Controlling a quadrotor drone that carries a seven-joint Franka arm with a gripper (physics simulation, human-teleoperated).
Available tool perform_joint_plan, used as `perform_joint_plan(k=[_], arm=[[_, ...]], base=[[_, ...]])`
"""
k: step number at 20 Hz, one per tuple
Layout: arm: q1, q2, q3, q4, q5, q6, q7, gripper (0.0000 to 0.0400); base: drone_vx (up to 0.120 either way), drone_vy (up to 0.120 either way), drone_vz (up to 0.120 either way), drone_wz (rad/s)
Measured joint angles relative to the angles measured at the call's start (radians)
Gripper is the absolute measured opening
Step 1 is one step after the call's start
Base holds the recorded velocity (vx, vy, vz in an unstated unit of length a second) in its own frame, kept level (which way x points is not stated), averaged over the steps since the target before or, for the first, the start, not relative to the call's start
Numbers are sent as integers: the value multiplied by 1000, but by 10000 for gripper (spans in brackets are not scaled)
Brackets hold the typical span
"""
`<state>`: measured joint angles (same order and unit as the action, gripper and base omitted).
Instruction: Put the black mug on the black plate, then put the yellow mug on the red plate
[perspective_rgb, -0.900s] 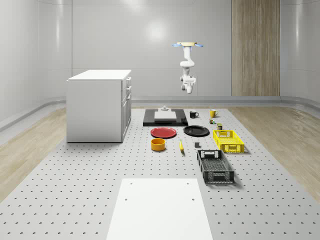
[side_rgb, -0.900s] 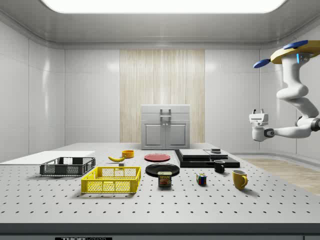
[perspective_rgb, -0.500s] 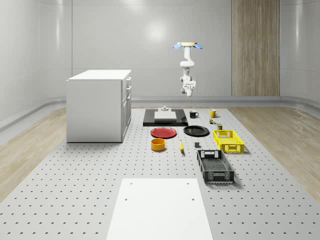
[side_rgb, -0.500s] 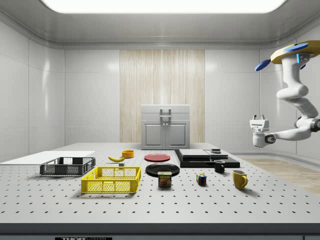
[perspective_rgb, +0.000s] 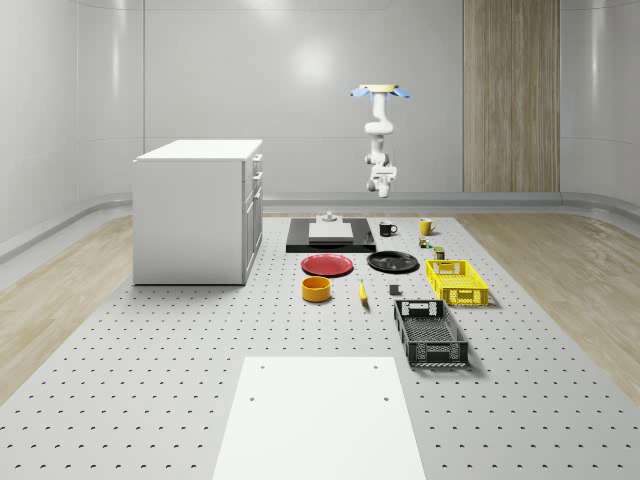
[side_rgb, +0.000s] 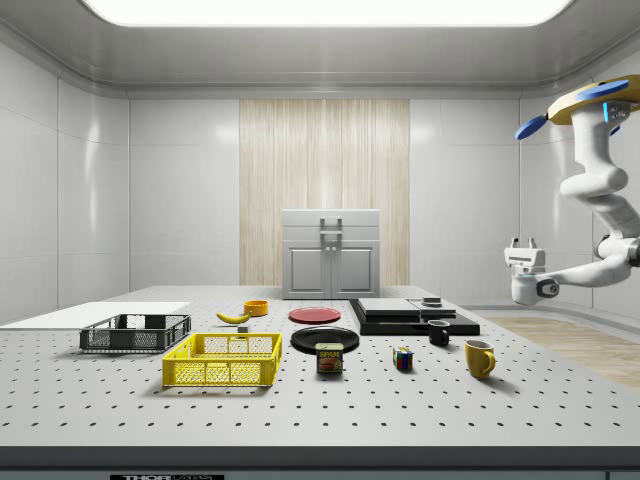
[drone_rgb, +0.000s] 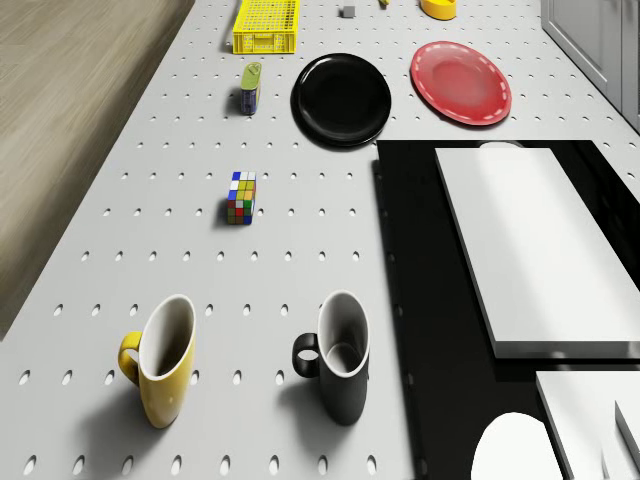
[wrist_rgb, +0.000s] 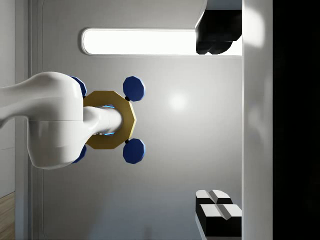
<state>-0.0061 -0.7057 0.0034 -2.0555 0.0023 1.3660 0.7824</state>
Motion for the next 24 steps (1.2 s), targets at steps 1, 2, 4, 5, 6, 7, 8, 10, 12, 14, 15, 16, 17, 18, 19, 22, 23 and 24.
perform_joint_plan(k=[1, 2, 4, 5, 6, 7, 8, 10, 12, 14, 15, 16, 17, 18, 19, 22, 23, 24], arm=[[0, 1, 0, 4, 0, -2, 0, 400], [0, 2, 0, 6, 0, -3, 0, 400], [-1, 3, 0, 10, 0, -4, 0, 400], [-1, 3, 0, 11, 0, -4, 0, 400], [-1, 3, 1, 12, 0, -4, 0, 400], [-1, 3, 1, 12, 0, -4, 0, 400], [-1, 3, 1, 13, 0, -4, -1, 400], [-1, 2, 1, 13, 0, -3, -1, 400], [-2, 2, 1, 12, 0, -2, -1, 400], [-2, 1, 1, 12, 0, 0, -1, 400], [-2, 0, 1, 11, 0, 0, -1, 400], [-2, 0, 2, 11, 0, 1, -1, 400], [-2, -1, 2, 11, 0, 2, -1, 400], [-2, -1, 2, 10, 0, 2, -1, 400], [-3, -2, 2, 10, 0, 3, -1, 400], [-3, -3, 3, 8, -1, 5, -1, 400], [-3, -4, 3, 8, -2, 6, -1, 400], [-3, -4, 4, 7, -2, 7, -1, 400]], base=[[0, 120, 0, 0], [0, 120, 0, 0], [0, 0, 0, 0], [120, 0, 0, 0], [120, 0, 0, 0], [120, -40, 0, 0], [120, -120, 0, 0], [120, -120, 0, 0], [120, -120, 0, 0], [120, -120, 0, 0], [120, -120, 0, 0], [120, -120, 0, 0], [120, -120, 0, 0], [120, 0, 0, 0], [120, 0, 0, 0], [120, 0, 0, 0], [120, 0, 0, 0], [120, 0, 0, 0]])
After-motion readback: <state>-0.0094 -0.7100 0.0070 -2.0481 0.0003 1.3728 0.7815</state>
